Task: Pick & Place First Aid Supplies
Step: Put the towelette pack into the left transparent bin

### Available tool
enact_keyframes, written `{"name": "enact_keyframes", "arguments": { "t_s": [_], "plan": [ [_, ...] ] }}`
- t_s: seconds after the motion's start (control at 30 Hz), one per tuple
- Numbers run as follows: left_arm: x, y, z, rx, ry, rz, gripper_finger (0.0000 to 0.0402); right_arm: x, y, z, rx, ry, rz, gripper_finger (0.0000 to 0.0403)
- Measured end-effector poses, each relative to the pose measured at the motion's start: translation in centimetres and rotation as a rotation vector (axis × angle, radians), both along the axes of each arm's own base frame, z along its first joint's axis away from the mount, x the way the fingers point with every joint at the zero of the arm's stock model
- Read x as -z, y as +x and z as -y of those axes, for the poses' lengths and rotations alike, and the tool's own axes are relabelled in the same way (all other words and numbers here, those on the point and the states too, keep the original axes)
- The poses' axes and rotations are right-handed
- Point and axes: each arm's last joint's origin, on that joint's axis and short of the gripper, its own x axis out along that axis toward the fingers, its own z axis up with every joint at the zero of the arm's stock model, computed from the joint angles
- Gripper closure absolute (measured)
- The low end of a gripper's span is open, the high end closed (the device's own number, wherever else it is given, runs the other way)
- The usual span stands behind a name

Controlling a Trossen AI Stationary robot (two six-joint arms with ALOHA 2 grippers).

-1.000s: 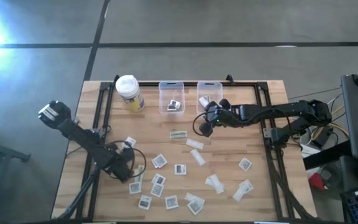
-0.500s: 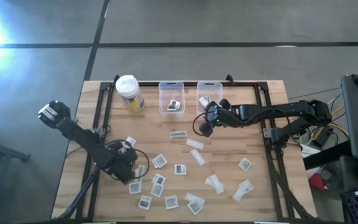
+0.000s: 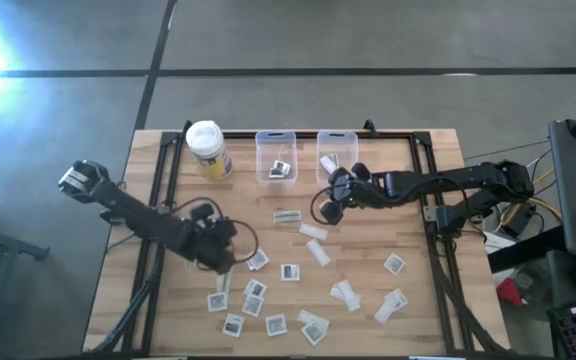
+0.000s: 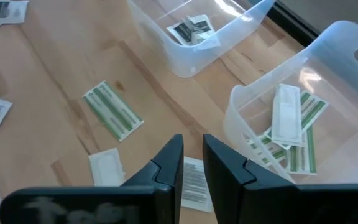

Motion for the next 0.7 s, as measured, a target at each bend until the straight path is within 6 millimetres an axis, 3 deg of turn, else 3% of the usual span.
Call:
{"name": "enact_keyframes", "arguments": {
  "t_s": [0.37,0.7],
  "plan": [
    [-2.9,4.7,-5.6,0.012,0.142,0.177,0.0365,0.0,0.0,-0.7,-0.025,0.000,-0.002,0.0346],
    [-4.6,6.7,-12.0,-0.106,0.264,0.334,0.0365,0.0,0.0,-1.1,-0.050,0.016,-0.003,0.0346]
  ]
}}
